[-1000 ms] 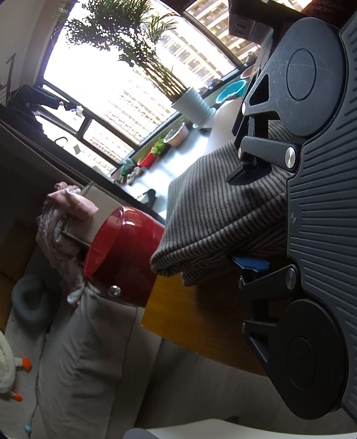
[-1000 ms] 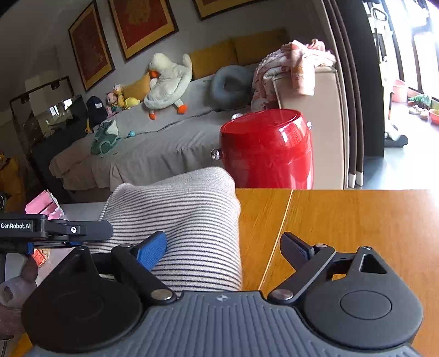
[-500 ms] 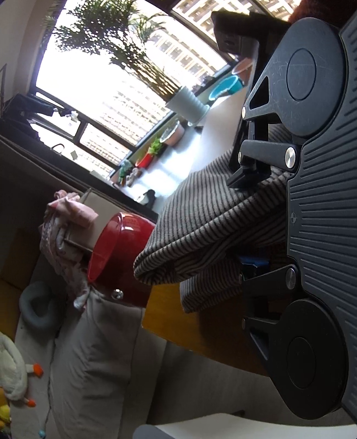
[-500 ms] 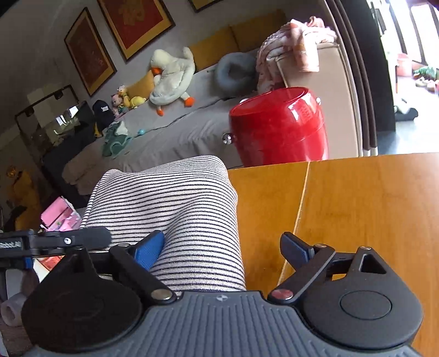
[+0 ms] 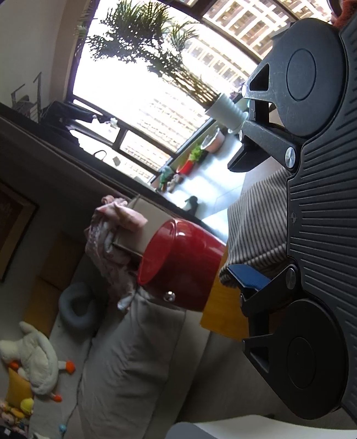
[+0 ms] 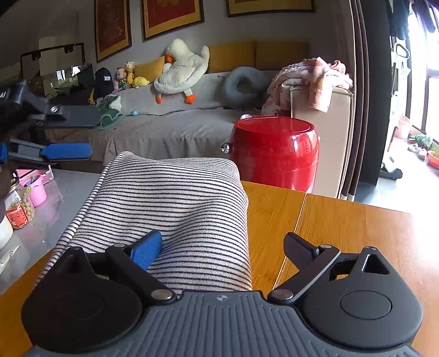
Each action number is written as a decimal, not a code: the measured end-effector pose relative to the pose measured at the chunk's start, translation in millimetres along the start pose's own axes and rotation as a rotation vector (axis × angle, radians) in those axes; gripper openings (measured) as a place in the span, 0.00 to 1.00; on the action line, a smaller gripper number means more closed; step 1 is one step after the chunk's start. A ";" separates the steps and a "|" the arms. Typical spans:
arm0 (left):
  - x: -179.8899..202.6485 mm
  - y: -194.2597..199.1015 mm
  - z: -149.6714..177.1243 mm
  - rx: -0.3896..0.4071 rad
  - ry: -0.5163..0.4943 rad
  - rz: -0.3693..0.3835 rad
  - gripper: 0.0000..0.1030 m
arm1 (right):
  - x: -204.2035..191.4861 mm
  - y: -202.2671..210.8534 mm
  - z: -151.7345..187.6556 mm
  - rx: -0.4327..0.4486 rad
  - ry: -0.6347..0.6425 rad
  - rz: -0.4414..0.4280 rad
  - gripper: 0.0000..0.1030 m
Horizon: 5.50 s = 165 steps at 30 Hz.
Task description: Fold clothes
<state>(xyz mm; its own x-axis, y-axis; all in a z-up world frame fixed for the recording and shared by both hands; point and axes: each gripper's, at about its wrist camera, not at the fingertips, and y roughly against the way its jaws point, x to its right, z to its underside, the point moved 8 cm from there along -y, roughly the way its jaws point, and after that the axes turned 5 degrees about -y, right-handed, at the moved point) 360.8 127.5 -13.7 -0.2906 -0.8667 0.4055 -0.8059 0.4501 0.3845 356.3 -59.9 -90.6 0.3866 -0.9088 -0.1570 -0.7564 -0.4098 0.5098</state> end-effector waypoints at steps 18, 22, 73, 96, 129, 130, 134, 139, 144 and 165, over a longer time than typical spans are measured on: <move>-29.6 -39.3 14.1 -0.087 0.023 -0.108 0.69 | -44.4 2.0 19.6 -0.071 0.204 -0.071 1.00; -18.6 0.3 29.1 -0.049 0.025 -0.113 0.74 | -32.0 12.1 21.9 -0.086 0.127 -0.100 1.00; 88.5 77.3 192.4 -0.194 -0.133 -0.642 1.00 | 37.8 123.8 108.3 -0.120 -0.100 0.131 1.00; 91.8 73.3 193.6 -0.192 -0.126 -0.690 1.00 | 37.5 123.8 114.0 -0.128 -0.045 0.193 1.00; 92.4 73.4 193.4 -0.194 -0.129 -0.684 1.00 | 35.3 125.1 116.0 -0.128 -0.047 0.193 1.00; 92.4 73.3 193.4 -0.194 -0.128 -0.684 1.00 | 35.4 125.1 115.9 -0.128 -0.047 0.193 1.00; 92.2 73.1 193.3 -0.194 -0.129 -0.684 1.00 | 35.0 125.2 116.1 -0.127 -0.047 0.194 1.00; 92.0 73.1 193.2 -0.194 -0.129 -0.684 1.00 | 34.8 125.2 116.2 -0.127 -0.047 0.194 1.00; 92.0 73.1 193.2 -0.194 -0.129 -0.684 1.00 | 34.8 125.1 116.2 -0.127 -0.047 0.194 1.00; 92.3 73.4 193.5 -0.194 -0.128 -0.684 1.00 | 34.2 124.9 116.6 -0.127 -0.047 0.194 1.00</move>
<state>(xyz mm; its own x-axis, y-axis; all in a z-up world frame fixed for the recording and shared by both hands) 175.0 39.0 -108.6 0.1780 -0.9812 -0.0745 -0.7266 -0.1822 0.6624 213.6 -151.3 -130.9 0.2131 -0.9735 -0.0834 -0.7404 -0.2166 0.6363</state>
